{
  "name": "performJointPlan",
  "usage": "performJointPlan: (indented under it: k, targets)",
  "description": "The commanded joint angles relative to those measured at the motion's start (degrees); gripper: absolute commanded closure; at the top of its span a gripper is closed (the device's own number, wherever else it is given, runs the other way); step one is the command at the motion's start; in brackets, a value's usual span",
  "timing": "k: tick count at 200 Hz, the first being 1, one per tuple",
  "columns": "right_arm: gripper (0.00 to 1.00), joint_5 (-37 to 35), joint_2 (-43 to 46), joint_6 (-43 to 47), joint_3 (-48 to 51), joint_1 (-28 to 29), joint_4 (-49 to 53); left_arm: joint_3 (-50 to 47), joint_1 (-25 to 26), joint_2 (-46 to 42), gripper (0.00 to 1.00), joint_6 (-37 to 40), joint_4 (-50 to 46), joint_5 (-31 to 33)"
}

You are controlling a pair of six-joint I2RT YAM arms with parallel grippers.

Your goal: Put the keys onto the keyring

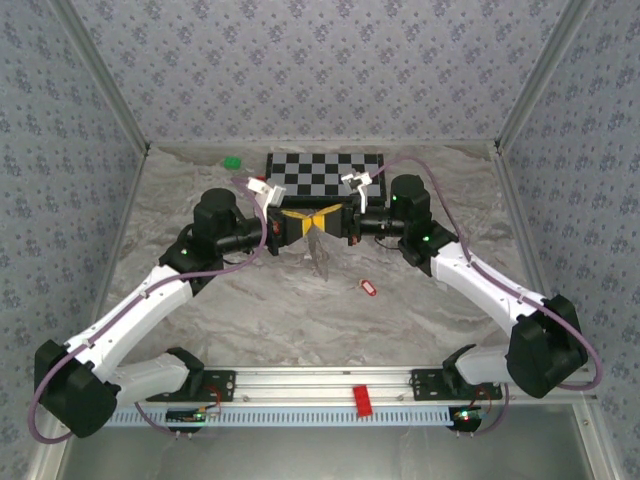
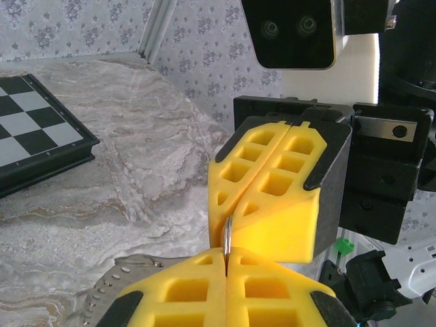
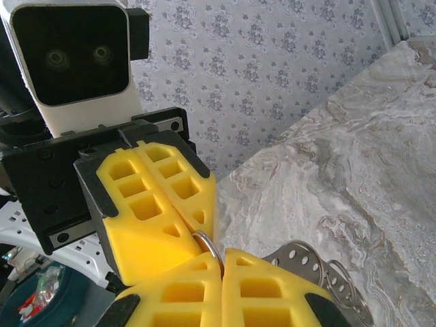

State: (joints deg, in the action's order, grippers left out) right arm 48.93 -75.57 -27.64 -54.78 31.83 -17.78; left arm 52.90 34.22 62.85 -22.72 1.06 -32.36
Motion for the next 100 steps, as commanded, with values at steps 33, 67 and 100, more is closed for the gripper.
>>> performJointPlan:
  k: [33, 67, 100]
  targets:
    - [1.00, -3.2, -1.7, -18.8, 7.0, -1.5, -29.4, 1.9, -0.4, -1.4, 0.80, -6.1, 6.5, 4.4]
    - [1.00, -9.6, -3.4, -27.8, 10.6, -1.9, -45.5, -2.6, -0.5, -3.4, 0.70, -12.1, 15.4, 9.0]
    - [1.00, -14.5, -4.6, -31.2, 12.8, -1.6, -53.4, -3.7, -0.5, -2.4, 0.70, -14.3, 20.4, 6.5]
